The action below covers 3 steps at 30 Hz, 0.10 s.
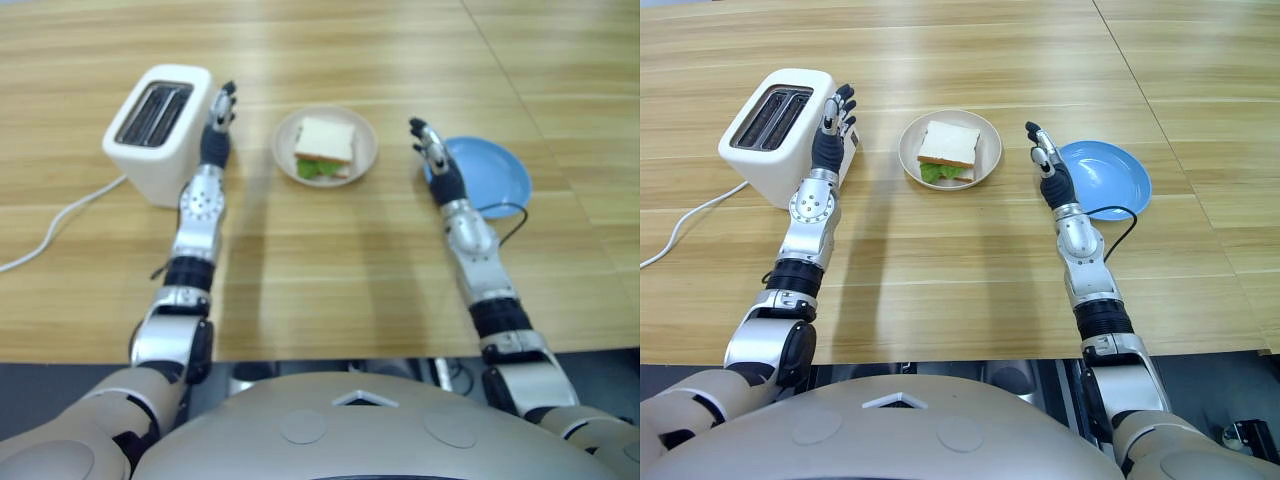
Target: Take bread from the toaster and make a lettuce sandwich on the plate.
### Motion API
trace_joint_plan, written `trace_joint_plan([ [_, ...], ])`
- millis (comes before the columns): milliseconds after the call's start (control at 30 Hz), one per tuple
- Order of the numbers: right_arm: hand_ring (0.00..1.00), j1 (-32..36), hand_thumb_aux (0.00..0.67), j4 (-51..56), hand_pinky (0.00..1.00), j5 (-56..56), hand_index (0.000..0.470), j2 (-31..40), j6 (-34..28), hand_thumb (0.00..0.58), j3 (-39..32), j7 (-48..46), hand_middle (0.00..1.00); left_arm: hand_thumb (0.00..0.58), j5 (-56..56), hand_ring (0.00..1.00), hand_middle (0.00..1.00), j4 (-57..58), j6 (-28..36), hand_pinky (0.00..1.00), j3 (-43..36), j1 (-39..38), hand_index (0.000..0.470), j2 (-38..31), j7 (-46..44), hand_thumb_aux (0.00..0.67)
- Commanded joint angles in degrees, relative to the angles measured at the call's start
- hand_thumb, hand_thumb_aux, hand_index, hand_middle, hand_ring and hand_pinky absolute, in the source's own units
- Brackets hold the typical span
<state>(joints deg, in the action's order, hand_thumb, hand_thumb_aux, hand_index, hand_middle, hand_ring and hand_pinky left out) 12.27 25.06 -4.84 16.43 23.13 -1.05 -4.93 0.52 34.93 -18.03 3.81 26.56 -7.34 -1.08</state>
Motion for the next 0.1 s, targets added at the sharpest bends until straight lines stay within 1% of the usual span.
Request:
trace_joint_plan([
  [33,0.00,0.36,0.000,1.51,0.00,-2.66,0.000,-1.43,-0.56,0.000,2.72,-2.32,0.00,0.000,1.01,0.00,0.00,3.14,0.66,0.00,0.21,1.23,0.000,0.72,-1.65,0.000],
  [100,0.00,0.32,0.000,1.67,0.00,-3.08,0.000,-2.01,-0.25,0.000,3.52,-3.02,0.00,0.000,1.68,0.00,0.00,3.63,1.57,0.00,0.50,1.40,0.000,1.01,-2.45,0.000],
])
